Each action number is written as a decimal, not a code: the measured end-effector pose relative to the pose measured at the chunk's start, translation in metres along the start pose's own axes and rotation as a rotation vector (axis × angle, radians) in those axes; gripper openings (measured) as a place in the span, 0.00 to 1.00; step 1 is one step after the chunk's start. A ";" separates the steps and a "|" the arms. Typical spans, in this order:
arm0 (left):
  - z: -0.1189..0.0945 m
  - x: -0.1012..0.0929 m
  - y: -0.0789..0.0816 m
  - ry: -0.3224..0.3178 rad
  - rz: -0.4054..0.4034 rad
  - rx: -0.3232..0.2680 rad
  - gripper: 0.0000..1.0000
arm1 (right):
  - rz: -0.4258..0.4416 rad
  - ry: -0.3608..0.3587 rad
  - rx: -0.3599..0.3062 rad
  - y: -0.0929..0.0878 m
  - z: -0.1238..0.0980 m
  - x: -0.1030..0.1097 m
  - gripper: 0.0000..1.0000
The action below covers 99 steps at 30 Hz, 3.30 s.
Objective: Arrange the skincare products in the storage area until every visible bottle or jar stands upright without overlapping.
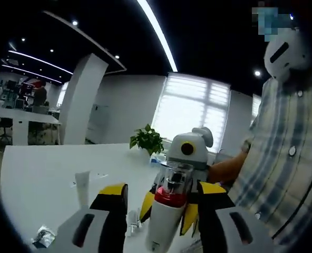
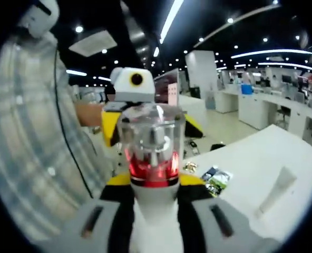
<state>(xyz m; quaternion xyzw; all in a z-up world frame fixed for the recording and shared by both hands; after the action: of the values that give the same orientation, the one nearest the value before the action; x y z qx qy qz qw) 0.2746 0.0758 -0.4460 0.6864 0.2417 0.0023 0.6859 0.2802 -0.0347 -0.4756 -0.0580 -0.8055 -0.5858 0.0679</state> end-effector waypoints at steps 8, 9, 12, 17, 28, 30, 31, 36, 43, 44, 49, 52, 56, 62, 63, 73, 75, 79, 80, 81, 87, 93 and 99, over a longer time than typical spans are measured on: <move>0.005 -0.015 -0.006 -0.063 -0.018 -0.010 0.51 | 0.005 0.067 0.005 0.000 0.000 0.007 0.28; 0.006 -0.016 -0.008 -0.071 -0.021 -0.005 0.50 | 0.003 0.078 0.009 0.000 0.000 0.008 0.28; 0.008 -0.019 -0.016 -0.090 -0.037 0.022 0.47 | 0.004 0.098 0.017 -0.001 0.001 0.011 0.28; 0.009 -0.024 -0.019 -0.118 -0.042 0.029 0.39 | 0.014 0.151 0.047 -0.005 0.006 0.015 0.28; 0.010 -0.021 -0.023 -0.106 0.045 0.057 0.30 | 0.003 0.214 0.082 -0.003 0.014 0.015 0.28; 0.009 -0.020 -0.024 -0.086 0.074 0.045 0.29 | 0.009 0.216 0.080 -0.003 0.016 0.013 0.28; 0.008 -0.020 -0.024 -0.081 0.075 0.044 0.29 | 0.009 0.219 0.080 -0.003 0.017 0.013 0.28; 0.001 -0.014 -0.025 -0.081 0.050 0.039 0.26 | 0.043 0.248 0.070 -0.003 0.024 0.012 0.29; -0.006 -0.006 -0.020 -0.018 0.063 0.006 0.25 | 0.050 0.214 0.008 0.003 0.031 0.003 0.30; -0.006 -0.004 -0.019 -0.002 0.069 0.000 0.25 | 0.055 0.201 0.000 0.004 0.031 0.001 0.30; -0.006 0.006 -0.021 0.065 0.059 0.004 0.25 | 0.089 0.103 -0.007 0.001 0.035 -0.008 0.31; -0.008 0.010 -0.023 0.094 0.064 0.010 0.25 | 0.111 0.056 -0.014 -0.002 0.038 -0.010 0.31; -0.014 0.019 -0.022 0.145 0.047 -0.010 0.25 | 0.168 -0.067 -0.067 -0.003 0.043 -0.016 0.40; -0.018 0.030 -0.019 0.194 0.007 -0.036 0.25 | 0.182 -0.184 -0.098 -0.006 0.054 -0.012 0.50; -0.018 0.030 -0.019 0.193 0.010 -0.036 0.25 | 0.175 -0.184 -0.093 -0.007 0.056 -0.010 0.43; -0.012 0.038 -0.021 0.273 0.021 -0.012 0.26 | 0.209 -0.352 -0.122 -0.007 0.049 -0.024 0.34; -0.010 0.041 -0.019 0.287 0.021 -0.016 0.26 | 0.242 -0.348 -0.141 -0.007 0.050 -0.026 0.32; -0.006 0.044 -0.016 0.296 0.023 -0.020 0.26 | 0.273 -0.358 -0.174 -0.005 0.051 -0.033 0.34; -0.005 0.045 -0.016 0.297 0.023 -0.020 0.26 | 0.274 -0.364 -0.176 -0.005 0.051 -0.034 0.34; -0.004 0.045 -0.015 0.298 0.021 -0.021 0.26 | 0.266 -0.368 -0.178 -0.005 0.051 -0.034 0.34; -0.003 0.052 -0.014 0.315 0.005 -0.029 0.26 | 0.253 -0.376 -0.207 -0.006 0.050 -0.041 0.33; 0.001 0.055 -0.017 0.316 -0.013 -0.009 0.26 | 0.280 -0.376 -0.163 -0.009 0.050 -0.043 0.31; 0.006 0.055 -0.018 0.304 -0.040 -0.024 0.27 | 0.225 -0.389 -0.158 -0.010 0.043 -0.044 0.29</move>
<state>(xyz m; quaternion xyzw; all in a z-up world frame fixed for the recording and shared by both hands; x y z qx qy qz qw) 0.3191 0.0878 -0.4816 0.6649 0.3562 0.0953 0.6495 0.3197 0.0028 -0.5057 -0.2645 -0.7437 -0.6133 -0.0285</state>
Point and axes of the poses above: the point that each gripper's makers call its tool centre point, and the gripper's own axes: z roughly forward along the fingers, x roughly to its left, y roughly out of its top, the point moved 7 cm from there along -z, roughly backward along the fingers, and after that the axes turned 2 degrees about y, right-handed, at the moved point
